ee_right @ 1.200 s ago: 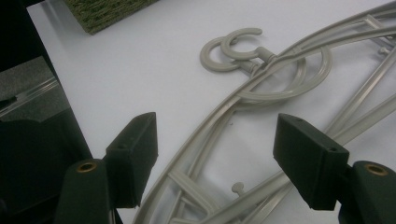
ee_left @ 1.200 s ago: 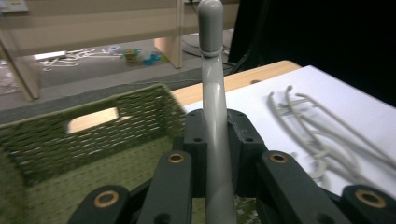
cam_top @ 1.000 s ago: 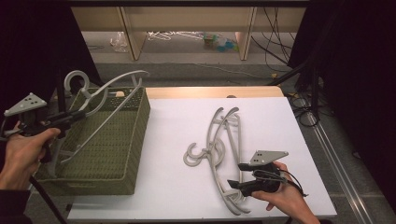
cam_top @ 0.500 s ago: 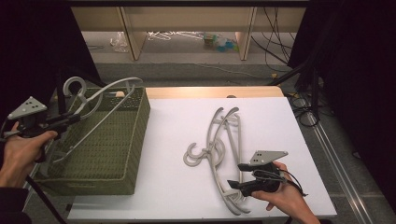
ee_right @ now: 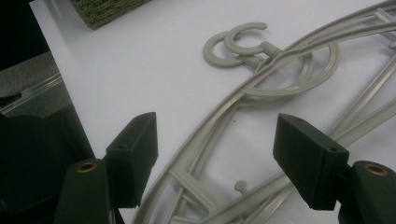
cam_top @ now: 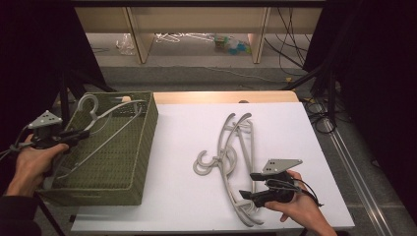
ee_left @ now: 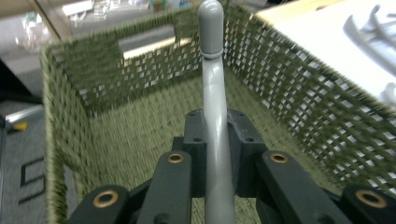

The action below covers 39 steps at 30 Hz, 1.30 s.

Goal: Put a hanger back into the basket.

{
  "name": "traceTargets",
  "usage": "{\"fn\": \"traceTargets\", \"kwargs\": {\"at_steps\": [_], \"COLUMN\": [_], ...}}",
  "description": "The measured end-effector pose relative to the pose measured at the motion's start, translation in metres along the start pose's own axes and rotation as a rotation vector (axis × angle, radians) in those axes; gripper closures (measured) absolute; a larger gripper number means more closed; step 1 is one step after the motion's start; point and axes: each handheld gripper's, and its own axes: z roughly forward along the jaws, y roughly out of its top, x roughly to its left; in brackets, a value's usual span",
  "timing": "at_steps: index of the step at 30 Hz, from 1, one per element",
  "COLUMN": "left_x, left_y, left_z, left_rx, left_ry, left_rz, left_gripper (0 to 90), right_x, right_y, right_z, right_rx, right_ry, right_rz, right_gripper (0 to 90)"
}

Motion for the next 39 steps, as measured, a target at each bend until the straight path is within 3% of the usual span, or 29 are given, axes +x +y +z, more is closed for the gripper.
{"fn": "traceTargets", "kwargs": {"at_steps": [3,4,7,9,14,16,20,22,24,25,27,31,33,34,39], "left_x": [0.0,0.002,0.002,0.005,0.01,0.013,0.018,0.018,0.016,0.013,0.006,-0.023,-0.039,-0.048,-0.086], "left_y": [-0.002,-0.003,-0.007,-0.011,-0.022,-0.024,-0.024,-0.022,-0.02,-0.019,-0.017,-0.012,-0.01,-0.009,-0.007], "left_z": [0.01,0.012,0.021,0.024,0.034,0.034,0.025,0.018,0.012,0.008,0.002,-0.014,-0.018,-0.019,-0.015], "left_rx": [0.069,0.116,0.159,0.189,0.259,0.256,0.224,0.172,0.135,0.107,0.056,-0.076,-0.119,-0.136,-0.202], "left_ry": [0.007,0.011,0.03,0.04,0.086,0.096,0.166,0.217,0.224,0.214,0.181,0.093,0.047,0.022,-0.069], "left_rz": [0.031,0.066,0.022,0.026,-0.03,-0.053,-0.1,-0.136,-0.138,-0.149,-0.17,-0.202,-0.218,-0.214,-0.204], "left_gripper": [78.8,78.8,78.8,78.8,76.8,76.2,70.4,62.6,58.6,58.6,49.0,38.8,36.7,32.3,26.3], "right_x": [0.0,0.001,0.001,0.0,0.001,0.001,-0.001,-0.001,-0.001,-0.001,-0.001,-0.002,-0.002,-0.003,-0.005], "right_y": [0.0,0.0,-0.001,0.0,0.0,-0.001,-0.001,-0.002,-0.001,-0.001,-0.002,-0.003,-0.004,-0.004,-0.006], "right_z": [0.0,0.002,0.002,0.002,0.002,0.002,0.003,0.003,0.003,0.003,0.003,0.006,0.007,0.009,0.012], "right_rx": [0.002,0.0,0.006,0.005,0.006,0.007,0.007,0.007,0.004,0.004,-0.003,-0.023,-0.029,-0.042,-0.056], "right_ry": [0.005,-0.001,0.007,0.006,0.007,0.007,0.004,0.005,0.003,0.003,-0.004,-0.021,-0.022,-0.041,-0.044], "right_rz": [0.008,0.002,-0.004,-0.006,-0.007,-0.007,-0.001,0.0,-0.001,-0.001,0.004,0.025,0.028,0.036,0.042], "right_gripper": [31.8,31.8,31.8,31.8,31.8,31.8,31.8,31.8,31.8,31.8,31.8,31.4,30.9,30.4,28.9]}}
